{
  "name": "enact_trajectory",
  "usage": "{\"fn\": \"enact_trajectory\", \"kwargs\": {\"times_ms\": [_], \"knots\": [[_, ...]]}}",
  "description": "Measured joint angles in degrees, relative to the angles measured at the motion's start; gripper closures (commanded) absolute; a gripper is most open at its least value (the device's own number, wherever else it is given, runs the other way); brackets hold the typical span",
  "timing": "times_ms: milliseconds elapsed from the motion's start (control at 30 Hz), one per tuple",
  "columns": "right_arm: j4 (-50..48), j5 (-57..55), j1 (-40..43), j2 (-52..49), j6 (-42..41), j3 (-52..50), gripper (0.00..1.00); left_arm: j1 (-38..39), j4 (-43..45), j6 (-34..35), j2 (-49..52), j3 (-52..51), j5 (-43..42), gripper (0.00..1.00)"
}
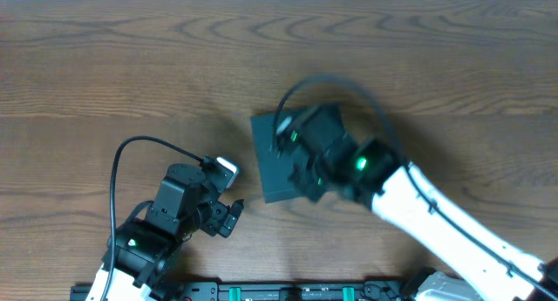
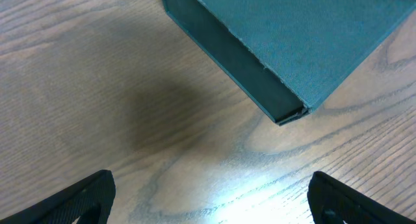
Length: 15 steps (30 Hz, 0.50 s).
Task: Pack container
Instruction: 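Press down on the closed lid with the right gripper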
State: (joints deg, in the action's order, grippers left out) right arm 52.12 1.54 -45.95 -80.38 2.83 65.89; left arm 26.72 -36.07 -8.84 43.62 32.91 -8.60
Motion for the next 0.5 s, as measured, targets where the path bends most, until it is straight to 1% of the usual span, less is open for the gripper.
{"fn": "enact_trajectory", "kwargs": {"times_ms": [100, 200, 333, 500], "knots": [[-1.3, -0.8, -7.2, 1.4, -4.3, -4.8, 0.99, 0.0, 0.0, 0.0, 0.0, 0.0, 0.0, 0.05], [-9.0, -1.1, -11.4, 1.6, -9.0, -10.8, 0.99, 0.0, 0.0, 0.0, 0.0, 0.0, 0.0, 0.05], [-17.3, -1.4, -11.3, 1.0, -12.7, -16.4, 0.99, 0.0, 0.0, 0.0, 0.0, 0.0, 0.0, 0.05], [-23.7, -1.4, -9.9, -1.5, -16.8, -18.1, 0.99, 0.0, 0.0, 0.0, 0.0, 0.0, 0.0, 0.05]]}}
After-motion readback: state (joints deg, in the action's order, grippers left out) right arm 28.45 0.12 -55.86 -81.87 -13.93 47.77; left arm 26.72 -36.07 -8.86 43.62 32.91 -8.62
